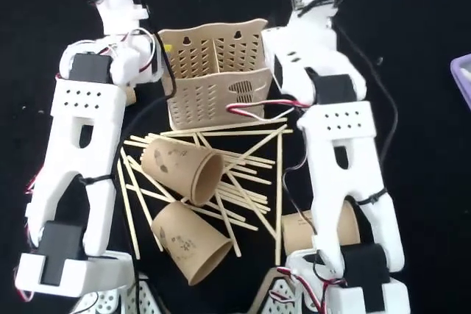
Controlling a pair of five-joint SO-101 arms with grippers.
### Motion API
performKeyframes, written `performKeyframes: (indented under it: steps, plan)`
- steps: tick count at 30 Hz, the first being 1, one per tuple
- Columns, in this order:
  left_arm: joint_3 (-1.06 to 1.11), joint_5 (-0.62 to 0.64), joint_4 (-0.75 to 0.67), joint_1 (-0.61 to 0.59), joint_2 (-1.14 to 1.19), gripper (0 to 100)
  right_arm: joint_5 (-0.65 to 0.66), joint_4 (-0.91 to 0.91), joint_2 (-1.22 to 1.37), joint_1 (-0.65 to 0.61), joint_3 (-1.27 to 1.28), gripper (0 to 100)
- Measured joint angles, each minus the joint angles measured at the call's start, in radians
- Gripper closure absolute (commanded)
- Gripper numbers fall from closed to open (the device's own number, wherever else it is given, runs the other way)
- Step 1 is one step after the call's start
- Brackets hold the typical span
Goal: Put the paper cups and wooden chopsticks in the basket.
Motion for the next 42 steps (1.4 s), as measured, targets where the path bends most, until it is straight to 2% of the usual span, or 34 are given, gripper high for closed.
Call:
performKeyframes:
  steps: [8,13,17,19,22,26,30,35,42]
  plan:
    - [-0.08,0.04,0.04,-0.043,0.0,79,0.0,0.115,0.0,0.0,-0.106,74.3]
    - [-0.235,0.032,0.203,-0.14,0.0,79,0.002,0.304,0.0,0.011,-0.235,74.3]
    - [-0.315,-0.089,0.417,-0.258,-0.002,79,0.002,0.509,0.0,0.075,-0.342,74.3]
    - [-0.293,-0.192,0.443,-0.325,-0.002,79,0.002,0.595,0.0,0.104,-0.381,74.3]
    - [-0.196,-0.301,0.396,-0.443,0.005,79,0.003,0.681,0.0,0.167,-0.41,74.3]
    - [-0.002,-0.315,0.273,-0.52,0.026,79,0.003,0.718,0.0,0.235,-0.41,74.3]
    - [0.141,-0.269,0.137,-0.526,0.026,79,0.035,0.72,0.0,0.281,-0.387,74.3]
    - [0.221,-0.187,-0.014,-0.525,0.035,79,0.094,0.712,0.0,0.334,-0.315,74.4]
    - [0.253,-0.147,-0.06,-0.474,0.035,79,0.123,0.597,0.0,0.384,-0.17,74.4]
